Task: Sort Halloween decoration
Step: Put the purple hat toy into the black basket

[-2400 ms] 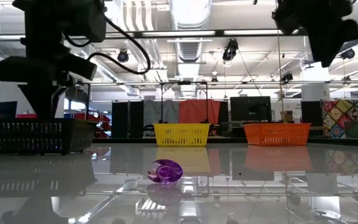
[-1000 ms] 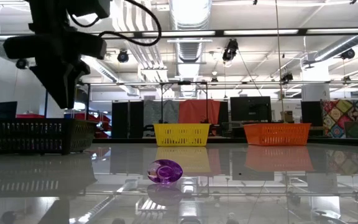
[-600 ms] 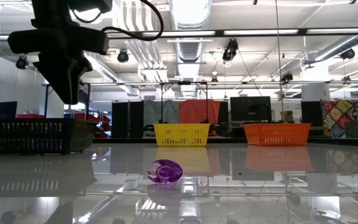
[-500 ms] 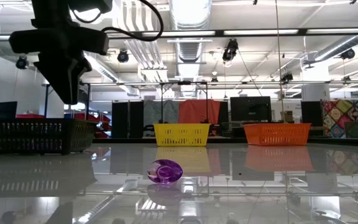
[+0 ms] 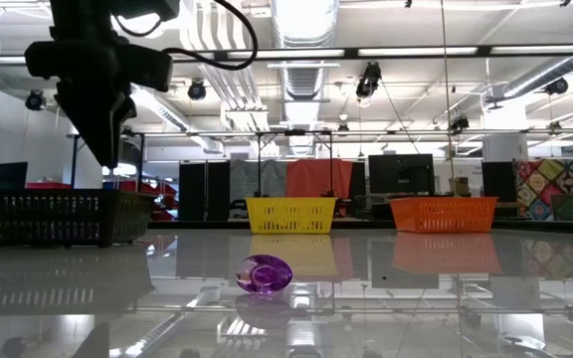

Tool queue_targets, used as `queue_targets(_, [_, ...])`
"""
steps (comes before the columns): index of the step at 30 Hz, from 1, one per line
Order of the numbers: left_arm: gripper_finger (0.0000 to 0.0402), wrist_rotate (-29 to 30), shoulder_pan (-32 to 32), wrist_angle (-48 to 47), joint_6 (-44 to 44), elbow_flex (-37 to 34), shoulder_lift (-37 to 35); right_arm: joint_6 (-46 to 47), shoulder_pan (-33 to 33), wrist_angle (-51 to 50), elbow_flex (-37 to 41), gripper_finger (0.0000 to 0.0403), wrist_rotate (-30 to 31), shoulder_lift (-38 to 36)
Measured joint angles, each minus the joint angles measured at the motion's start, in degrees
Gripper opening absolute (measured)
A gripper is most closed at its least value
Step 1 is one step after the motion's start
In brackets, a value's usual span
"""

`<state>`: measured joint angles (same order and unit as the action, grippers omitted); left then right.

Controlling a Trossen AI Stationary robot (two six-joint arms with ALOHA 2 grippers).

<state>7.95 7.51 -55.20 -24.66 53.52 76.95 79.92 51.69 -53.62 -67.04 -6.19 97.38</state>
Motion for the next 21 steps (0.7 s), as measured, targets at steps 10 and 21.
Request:
queue_targets(10, [0.0119, -3.05, 0.00, 0.12, -6.02, 0.04, 0.02, -2.20, 0.90, -0.48, 1.79, 0.0151, 0.24, 0.99])
queue_targets(21, [0.0119, -3.08, 0.00, 0.11, -6.36, 0.04, 0.02, -3.44, 0.93, 2.58, 2.85, 0.0149, 0.13, 0.99])
